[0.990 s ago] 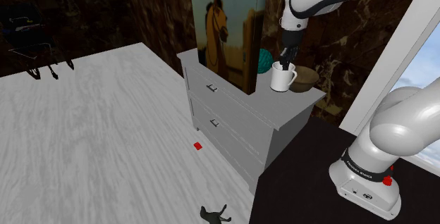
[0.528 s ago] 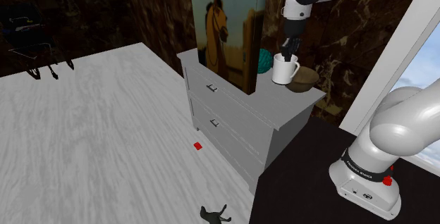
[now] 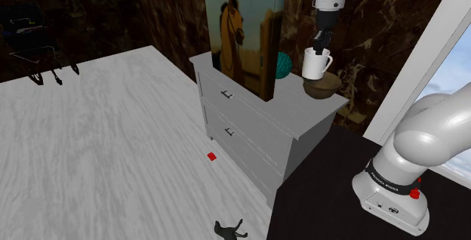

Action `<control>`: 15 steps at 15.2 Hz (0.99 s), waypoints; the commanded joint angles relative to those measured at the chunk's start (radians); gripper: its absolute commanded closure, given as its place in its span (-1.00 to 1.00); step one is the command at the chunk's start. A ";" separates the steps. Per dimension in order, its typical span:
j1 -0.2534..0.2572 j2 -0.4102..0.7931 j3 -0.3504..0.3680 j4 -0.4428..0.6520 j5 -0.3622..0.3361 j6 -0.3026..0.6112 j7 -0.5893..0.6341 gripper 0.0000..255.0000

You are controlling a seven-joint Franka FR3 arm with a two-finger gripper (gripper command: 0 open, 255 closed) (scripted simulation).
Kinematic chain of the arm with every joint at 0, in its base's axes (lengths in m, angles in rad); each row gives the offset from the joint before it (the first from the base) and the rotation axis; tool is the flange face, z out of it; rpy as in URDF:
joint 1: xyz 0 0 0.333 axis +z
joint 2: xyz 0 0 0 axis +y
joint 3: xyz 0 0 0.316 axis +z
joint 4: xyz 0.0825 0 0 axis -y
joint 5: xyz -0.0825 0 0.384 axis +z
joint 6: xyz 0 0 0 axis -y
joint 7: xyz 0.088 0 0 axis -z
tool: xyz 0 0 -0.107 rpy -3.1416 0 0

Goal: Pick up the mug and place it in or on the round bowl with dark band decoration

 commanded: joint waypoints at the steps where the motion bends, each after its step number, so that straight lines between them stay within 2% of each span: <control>1: -0.016 0.023 -0.037 0.037 -0.016 -0.013 -0.051 1.00; 10: -0.075 0.165 -0.197 0.215 -0.045 -0.044 -0.276 1.00; 15: -0.080 0.167 -0.201 0.150 -0.047 0.024 -0.276 1.00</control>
